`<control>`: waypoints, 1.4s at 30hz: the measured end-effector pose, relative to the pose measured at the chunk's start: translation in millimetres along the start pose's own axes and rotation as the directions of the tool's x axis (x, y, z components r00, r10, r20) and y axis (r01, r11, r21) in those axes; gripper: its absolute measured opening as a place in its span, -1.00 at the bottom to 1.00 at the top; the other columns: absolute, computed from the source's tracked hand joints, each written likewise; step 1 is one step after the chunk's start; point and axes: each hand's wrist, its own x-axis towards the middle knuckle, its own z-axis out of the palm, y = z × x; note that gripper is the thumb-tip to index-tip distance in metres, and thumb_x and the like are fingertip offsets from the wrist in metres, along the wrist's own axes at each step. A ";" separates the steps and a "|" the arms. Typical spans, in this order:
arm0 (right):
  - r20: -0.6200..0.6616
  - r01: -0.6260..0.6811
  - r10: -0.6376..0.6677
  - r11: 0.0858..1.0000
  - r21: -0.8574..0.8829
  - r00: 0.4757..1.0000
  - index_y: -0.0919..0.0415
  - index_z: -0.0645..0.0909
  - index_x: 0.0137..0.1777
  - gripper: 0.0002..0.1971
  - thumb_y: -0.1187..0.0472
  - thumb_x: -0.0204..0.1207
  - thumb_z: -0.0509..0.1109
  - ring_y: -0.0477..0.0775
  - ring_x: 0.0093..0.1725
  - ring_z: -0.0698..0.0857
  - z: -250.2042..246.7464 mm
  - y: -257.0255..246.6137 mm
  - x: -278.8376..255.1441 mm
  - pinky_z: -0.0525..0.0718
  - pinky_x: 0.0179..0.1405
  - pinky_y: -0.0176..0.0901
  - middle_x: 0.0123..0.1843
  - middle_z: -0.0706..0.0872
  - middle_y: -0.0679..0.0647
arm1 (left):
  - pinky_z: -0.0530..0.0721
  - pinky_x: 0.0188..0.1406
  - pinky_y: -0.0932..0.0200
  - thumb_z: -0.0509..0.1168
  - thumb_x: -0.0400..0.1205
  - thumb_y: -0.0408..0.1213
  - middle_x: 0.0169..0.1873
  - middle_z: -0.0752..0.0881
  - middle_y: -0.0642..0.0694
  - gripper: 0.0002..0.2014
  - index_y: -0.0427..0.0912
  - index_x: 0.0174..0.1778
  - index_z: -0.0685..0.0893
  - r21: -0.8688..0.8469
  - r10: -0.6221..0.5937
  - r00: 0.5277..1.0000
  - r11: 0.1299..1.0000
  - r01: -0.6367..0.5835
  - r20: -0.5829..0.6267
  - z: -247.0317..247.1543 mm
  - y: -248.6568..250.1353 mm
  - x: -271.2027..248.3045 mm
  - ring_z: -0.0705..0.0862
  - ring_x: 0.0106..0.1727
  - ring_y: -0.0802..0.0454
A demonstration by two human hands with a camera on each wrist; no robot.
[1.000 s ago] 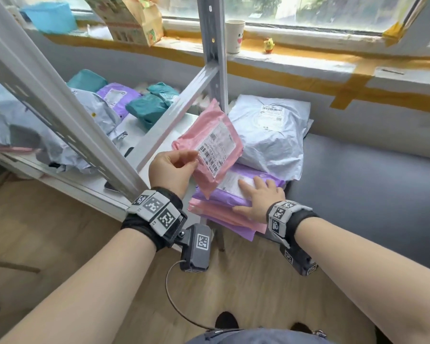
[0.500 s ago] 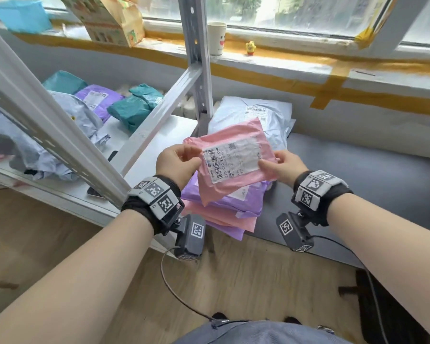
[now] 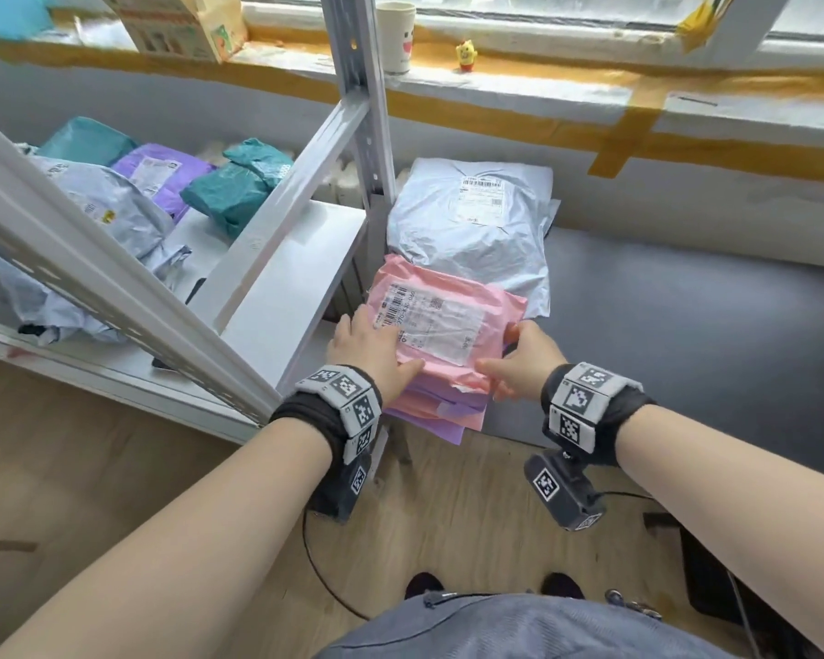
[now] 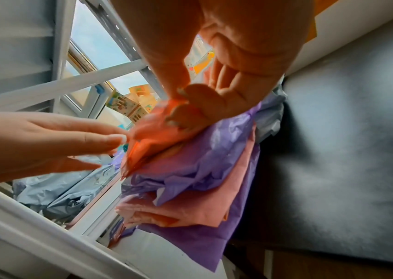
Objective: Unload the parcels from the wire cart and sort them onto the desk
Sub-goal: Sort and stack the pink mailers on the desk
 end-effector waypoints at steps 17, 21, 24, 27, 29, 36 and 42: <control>-0.098 0.142 -0.149 0.987 -0.078 0.984 -0.03 0.19 0.61 -0.15 0.39 0.37 0.47 0.01 -0.12 0.59 2.3 3.5 -6.8 0.47 -0.10 -0.32 0.08 0.61 0.13 | 0.29 0.52 -0.15 0.31 0.40 0.34 0.55 0.19 -0.19 -0.22 0.18 0.53 0.28 -0.032 0.015 1.000 0.999 -0.015 -0.010 -6.4 -4.8 -4.0 0.29 0.50 -0.29; -0.042 0.159 -0.162 0.985 -0.061 0.986 0.00 0.22 0.61 -0.14 0.43 0.35 0.48 0.08 -0.12 0.64 -0.4 3.3 -6.2 0.68 0.08 -0.08 -0.03 0.63 0.15 | 0.22 0.55 -0.12 0.34 0.46 0.25 0.63 0.04 -0.16 -0.26 0.16 0.54 0.27 -0.075 0.063 0.997 0.995 -0.059 0.046 -7.1 -4.3 1.1 0.16 0.59 -0.29; -0.068 0.141 -0.148 0.985 -0.094 0.987 0.03 0.26 0.59 -0.18 0.37 0.34 0.49 0.09 -0.10 0.63 1.9 6.8 -9.6 0.62 0.07 -0.17 -0.03 0.63 0.15 | 0.17 0.58 -0.14 0.30 0.49 0.25 0.65 -0.04 -0.16 -0.23 0.17 0.58 0.18 -0.063 0.085 0.991 0.995 -0.079 0.103 -2.6 -3.0 5.0 0.06 0.62 -0.29; -0.114 0.158 -0.199 0.942 -0.295 0.973 0.02 0.32 0.54 -0.28 0.26 0.36 0.48 0.19 0.27 0.48 4.8 6.6 -19.5 0.48 0.28 -0.14 0.34 0.43 0.21 | 0.18 0.58 -0.20 0.28 0.50 0.26 0.65 -0.01 -0.18 -0.26 0.18 0.58 0.20 -0.037 0.092 0.987 0.995 -0.087 0.135 2.8 -1.1 8.1 0.03 0.63 -0.32; -0.066 0.236 -0.299 0.854 -0.464 0.952 -0.02 0.24 0.59 -0.29 0.19 0.46 0.42 0.22 0.54 0.18 9.4 4.8 -24.5 0.28 0.54 0.00 0.62 0.13 0.13 | 0.21 0.57 -0.22 0.29 0.50 0.24 0.65 0.00 -0.19 -0.29 0.16 0.55 0.25 -0.025 0.089 0.986 0.996 -0.086 0.142 6.5 -0.4 10.1 0.03 0.63 -0.33; 0.169 0.311 -0.265 0.719 -0.621 0.949 -0.06 0.07 0.65 -0.40 0.05 0.65 0.20 0.22 0.68 -0.14 28.9 23.6 -9.1 0.04 0.65 0.06 0.71 -0.10 0.07 | 0.22 0.56 -0.29 0.33 0.51 0.17 0.65 -0.02 -0.27 -0.34 0.07 0.49 0.31 0.024 0.065 0.986 0.997 -0.070 0.155 25.2 6.4 20.4 -0.05 0.64 -0.39; 0.227 0.371 -0.293 0.704 -0.606 0.929 -0.01 0.19 0.62 -0.42 0.09 0.62 0.26 0.26 0.66 0.04 23.8 23.6 8.1 0.10 0.64 0.05 0.69 0.06 0.16 | 0.29 0.53 -0.30 0.35 0.48 0.16 0.61 0.09 -0.32 -0.38 0.04 0.41 0.36 0.041 0.044 0.985 0.998 -0.051 0.165 32.3 9.4 30.5 0.10 0.60 -0.43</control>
